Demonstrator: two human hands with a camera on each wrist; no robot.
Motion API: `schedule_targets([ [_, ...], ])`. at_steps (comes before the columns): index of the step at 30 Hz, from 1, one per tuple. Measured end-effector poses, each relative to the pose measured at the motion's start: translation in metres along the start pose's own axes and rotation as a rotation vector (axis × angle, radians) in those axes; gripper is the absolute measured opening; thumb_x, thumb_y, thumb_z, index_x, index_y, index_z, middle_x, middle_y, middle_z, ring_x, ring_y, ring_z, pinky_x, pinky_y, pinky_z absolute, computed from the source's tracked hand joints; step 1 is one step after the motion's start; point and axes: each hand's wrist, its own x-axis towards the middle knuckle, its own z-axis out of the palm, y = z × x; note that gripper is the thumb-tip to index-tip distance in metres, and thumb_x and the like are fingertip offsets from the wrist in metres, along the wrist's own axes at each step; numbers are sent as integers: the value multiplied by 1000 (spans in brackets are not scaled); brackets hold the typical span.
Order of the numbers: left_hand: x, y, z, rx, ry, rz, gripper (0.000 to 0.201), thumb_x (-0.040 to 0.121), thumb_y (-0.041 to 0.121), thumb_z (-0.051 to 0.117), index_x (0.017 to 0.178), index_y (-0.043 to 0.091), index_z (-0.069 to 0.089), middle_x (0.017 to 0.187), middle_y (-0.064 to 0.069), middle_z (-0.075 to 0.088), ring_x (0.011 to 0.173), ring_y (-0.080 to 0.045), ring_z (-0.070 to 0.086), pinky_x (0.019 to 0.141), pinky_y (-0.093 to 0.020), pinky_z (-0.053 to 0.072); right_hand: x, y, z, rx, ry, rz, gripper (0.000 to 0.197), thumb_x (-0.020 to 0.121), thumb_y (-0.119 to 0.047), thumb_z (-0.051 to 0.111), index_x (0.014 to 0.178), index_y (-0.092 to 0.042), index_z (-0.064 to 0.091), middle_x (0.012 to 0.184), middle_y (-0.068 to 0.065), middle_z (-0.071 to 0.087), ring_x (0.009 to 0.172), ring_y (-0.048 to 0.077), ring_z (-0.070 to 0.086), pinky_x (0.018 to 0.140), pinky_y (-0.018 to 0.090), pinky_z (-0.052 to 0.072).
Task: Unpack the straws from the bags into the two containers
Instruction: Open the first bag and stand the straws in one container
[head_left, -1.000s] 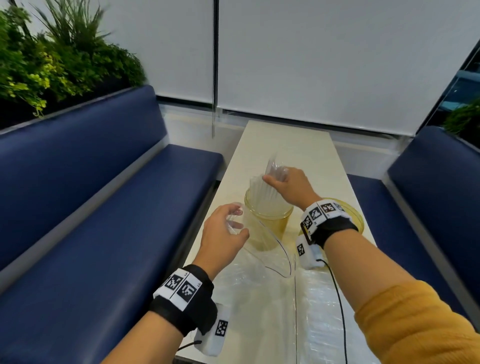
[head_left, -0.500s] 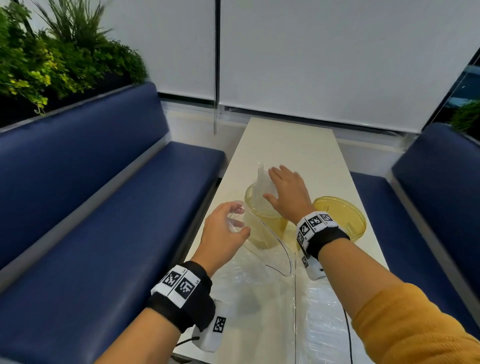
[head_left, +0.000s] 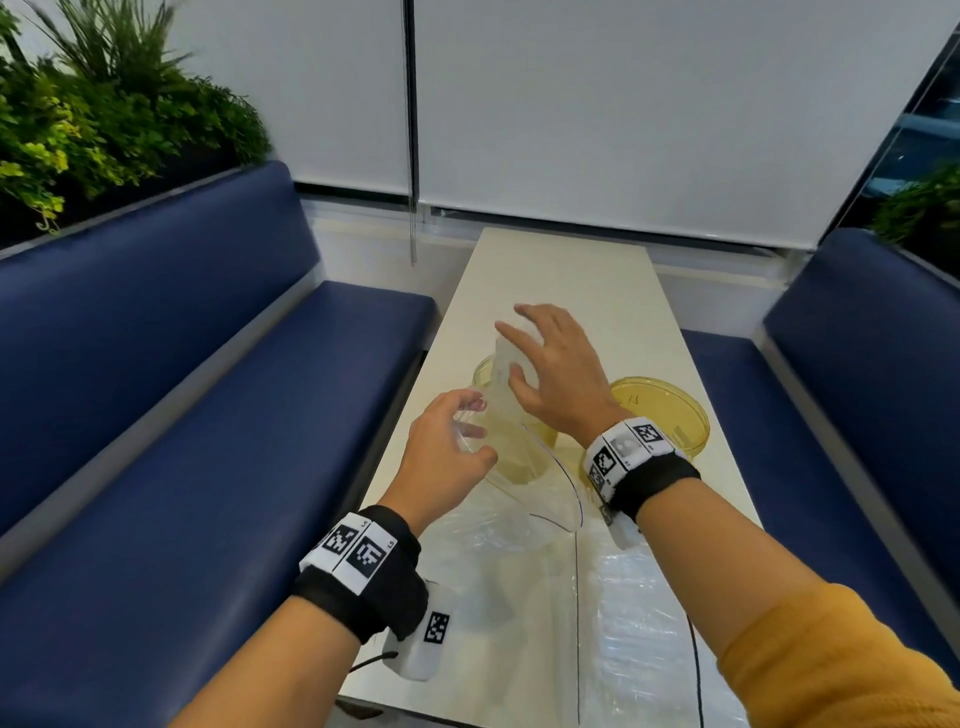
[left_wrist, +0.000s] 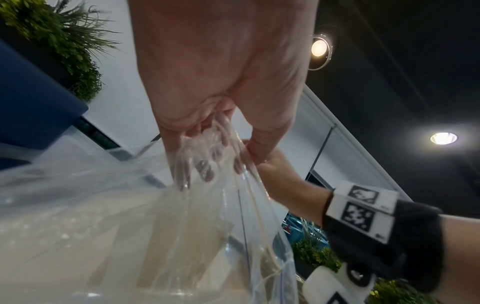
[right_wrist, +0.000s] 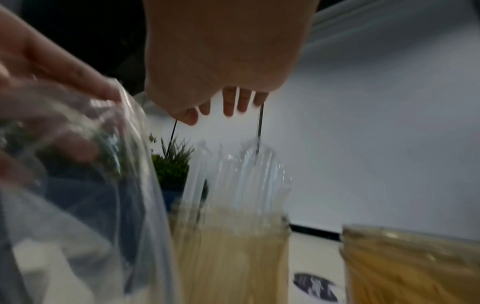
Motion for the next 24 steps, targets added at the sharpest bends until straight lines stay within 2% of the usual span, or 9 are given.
schedule_targets([
  [2, 1, 1, 1, 13, -45, 10, 67, 77, -1, 72, 137, 21, 51, 131, 6, 58, 107, -7, 66, 87, -36, 60, -7, -7, -20, 154, 87, 101, 23, 92, -34, 57, 104, -21, 72, 95, -6, 68, 85, 10, 59, 73, 38, 56],
  [4, 2, 2, 2, 34, -86, 23, 72, 76, -3, 70, 140, 20, 48, 136, 7, 53, 114, -10, 63, 84, -38, 60, -17, -17, -39, 347, 4, 242, 23, 90, -31, 59, 78, -18, 74, 64, -6, 67, 58, 13, 59, 60, 34, 56],
  [5, 2, 1, 3, 33, -105, 28, 73, 76, -5, 69, 141, 19, 47, 137, 7, 51, 116, -11, 62, 83, -39, 61, -24, -23, -45, 464, -116, 312, 26, 90, -28, 59, 74, -15, 74, 60, -2, 68, 54, 16, 62, 58, 34, 57],
  [8, 1, 2, 6, 33, -152, 41, 74, 76, -9, 64, 142, 20, 45, 140, 9, 47, 120, -10, 58, 86, -40, 60, -42, -32, -38, 460, -612, 362, 25, 93, -24, 59, 77, -10, 73, 74, 6, 72, 64, 23, 67, 67, 36, 58],
  [11, -2, 3, 8, 64, -162, 59, 73, 77, -12, 61, 140, 22, 47, 140, 9, 46, 120, -8, 57, 87, -37, 60, -55, -36, -16, 49, -914, 327, 34, 97, -35, 55, 125, -18, 66, 123, 4, 64, 110, 27, 63, 89, 37, 52],
  [12, -3, 3, 9, 74, -165, 63, 74, 76, -13, 60, 140, 22, 47, 140, 9, 46, 120, -8, 57, 87, -37, 60, -59, -37, -11, -61, -952, 318, 41, 99, -39, 51, 133, -18, 60, 131, 5, 60, 118, 28, 59, 89, 36, 49],
  [15, -8, -1, 13, 91, -143, 79, 77, 74, -13, 56, 141, 23, 47, 139, 10, 45, 119, -8, 58, 84, -34, 60, -66, -43, -1, -203, -1040, 282, 51, 101, -51, 41, 128, -13, 60, 127, 9, 62, 117, 29, 58, 82, 35, 43],
  [20, -11, -5, 16, 74, -139, 82, 77, 73, -14, 57, 139, 25, 47, 135, 13, 45, 117, -5, 58, 80, -37, 61, -70, -41, 12, -106, -1146, 291, 55, 101, -49, 45, 141, -12, 52, 141, 7, 56, 125, 30, 56, 100, 40, 48],
  [24, -12, -6, 14, 37, -133, 90, 72, 76, -14, 56, 138, 23, 49, 136, 12, 46, 116, -8, 61, 74, -24, 59, -72, -41, 6, 4, -1170, 301, 54, 103, -40, 46, 151, -17, 40, 153, 5, 44, 136, 29, 46, 108, 40, 41],
])
